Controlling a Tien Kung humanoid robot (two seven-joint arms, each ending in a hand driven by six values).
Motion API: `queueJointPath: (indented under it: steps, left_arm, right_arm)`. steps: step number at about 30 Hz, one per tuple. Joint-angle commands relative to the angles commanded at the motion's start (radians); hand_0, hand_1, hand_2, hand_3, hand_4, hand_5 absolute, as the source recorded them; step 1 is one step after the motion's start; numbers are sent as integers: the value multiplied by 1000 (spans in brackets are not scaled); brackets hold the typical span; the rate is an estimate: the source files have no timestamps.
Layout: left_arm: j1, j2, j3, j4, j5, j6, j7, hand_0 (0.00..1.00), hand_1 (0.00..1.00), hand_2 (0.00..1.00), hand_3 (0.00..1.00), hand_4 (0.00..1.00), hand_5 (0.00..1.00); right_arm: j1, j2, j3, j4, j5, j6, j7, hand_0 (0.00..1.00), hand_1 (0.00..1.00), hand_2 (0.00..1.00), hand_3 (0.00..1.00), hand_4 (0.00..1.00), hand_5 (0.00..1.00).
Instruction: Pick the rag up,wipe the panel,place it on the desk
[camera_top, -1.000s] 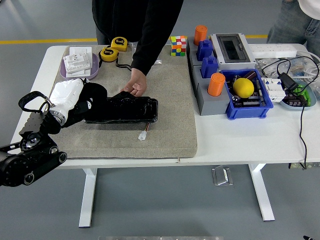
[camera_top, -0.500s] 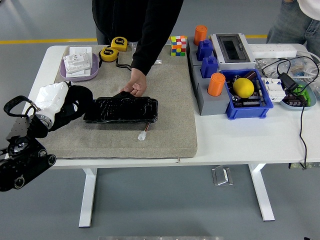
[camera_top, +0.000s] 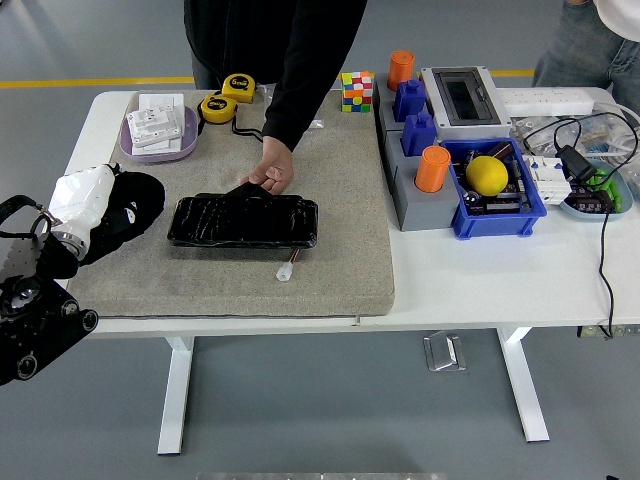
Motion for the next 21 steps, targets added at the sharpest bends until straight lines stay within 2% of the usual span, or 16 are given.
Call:
queueJointPath:
  steps: [5,6,11,12,17,18,21]
  left_arm:
    - [22,-1,-14,21,-21,11,-19,195,125,494,481,259,2]
    - [25,-2,-15,25,-25,13,-22,241,199,507,513,238,2]
    - [38,-13,-12,58,-63,20,-42,241,199,507,513,238,2]
    - [39,-16,-11,67,-74,23,-48,273,315,522,536,305,2]
    - [47,-25,-13,82,-88,25,-57,273,315,522,536,305,2]
    - [49,-26,-15,83,-88,25,-58,295,395,536,545,438,2]
    - [54,-28,-20,83,-111,25,-74,295,395,536,545,438,2]
  right_arm:
    - [-2,2,3,0,0,0,0,756,567,700,596,998,543]
    - [-2,2,3,0,-1,1,-1,757,567,701,596,998,543]
    - [-2,5,3,2,-1,-1,1,757,567,701,596,998,543]
    - [-2,6,3,2,-1,-1,1,756,567,700,596,998,544]
    - [-2,6,4,4,-1,-1,0,756,567,700,596,998,544]
    - [-2,6,4,3,-1,-1,0,755,567,700,596,998,544]
    - [-1,5,5,4,-2,0,0,755,567,700,596,998,544]
